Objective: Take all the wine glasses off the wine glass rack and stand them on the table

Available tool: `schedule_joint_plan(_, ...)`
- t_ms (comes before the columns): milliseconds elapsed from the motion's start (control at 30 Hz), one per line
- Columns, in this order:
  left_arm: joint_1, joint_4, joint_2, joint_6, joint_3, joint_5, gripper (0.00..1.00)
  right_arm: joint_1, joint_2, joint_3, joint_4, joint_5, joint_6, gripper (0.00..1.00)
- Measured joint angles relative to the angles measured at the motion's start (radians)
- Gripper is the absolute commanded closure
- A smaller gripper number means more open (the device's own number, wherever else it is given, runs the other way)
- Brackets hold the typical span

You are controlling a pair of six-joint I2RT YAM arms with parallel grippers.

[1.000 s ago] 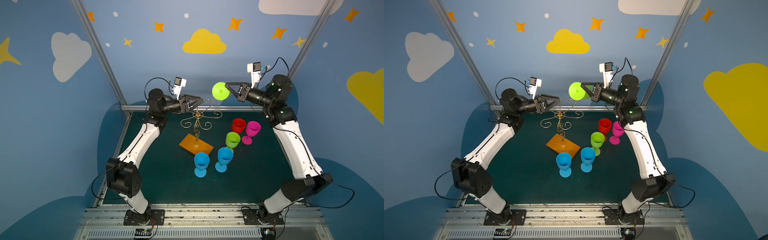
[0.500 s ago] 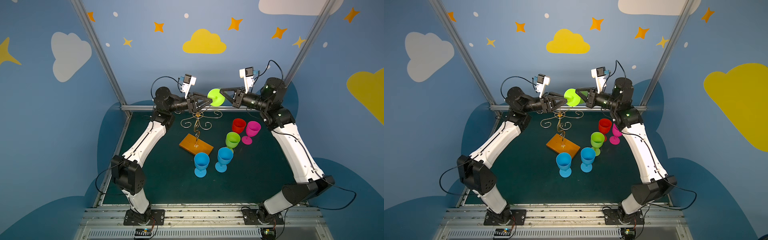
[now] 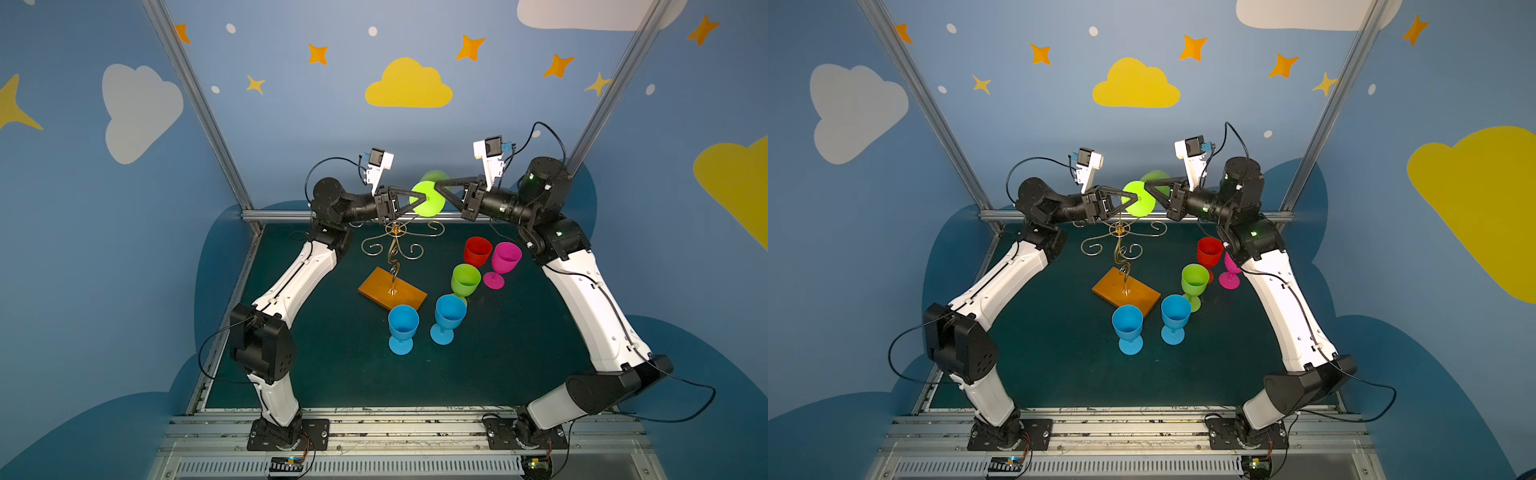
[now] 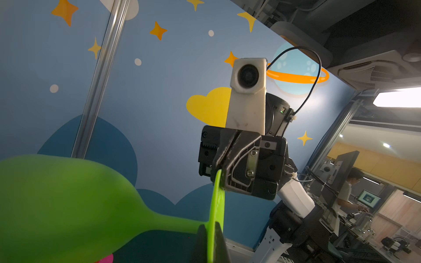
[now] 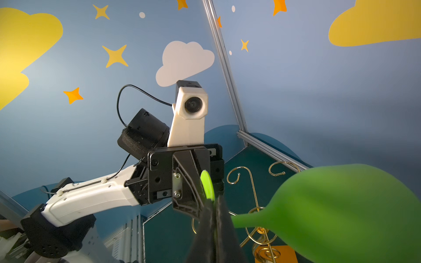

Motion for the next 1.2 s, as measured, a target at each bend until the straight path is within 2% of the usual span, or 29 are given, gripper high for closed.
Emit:
schedule_joint_plan(200, 0.015, 0.047, -0.004, -0.088, -0.001, 0.007, 0.97, 0.002, -0.061, -0.069, -0.010, 0.055, -0.027, 0.47)
schedule_joint_plan(300, 0.039, 0.079, -0.011, -0.150, -0.002, 0.004, 0.97, -0.010, -0.124, -0.140, -0.011, 0.106, -0.060, 0.33)
schedule_joint_plan(400, 0.055, 0.108, -0.015, -0.214, -0.002, 0.005, 0.97, -0.029, -0.187, -0.196, -0.007, 0.159, -0.119, 0.24)
schedule_joint_plan(533, 0.060, 0.108, -0.019, -0.275, -0.002, 0.009, 0.97, -0.042, -0.257, -0.284, 0.025, 0.206, -0.239, 0.18)
schedule_joint_plan(767, 0.060, 0.063, -0.071, -0.313, -0.039, 0.019, 0.97, -0.041, -0.265, -0.452, 0.164, 0.214, -0.477, 0.16)
schedule_joint_plan(933, 0.060, 0.029, -0.150, -0.302, -0.096, 0.020, 0.97, -0.027, -0.264, -0.565, 0.296, 0.181, -0.613, 0.13)
schedule_joint_plan(1200, 0.060, -0.057, -0.256, -0.221, -0.150, 0.013, 0.97, 0.037, -0.230, -0.566, 0.438, 0.130, -0.751, 0.12)
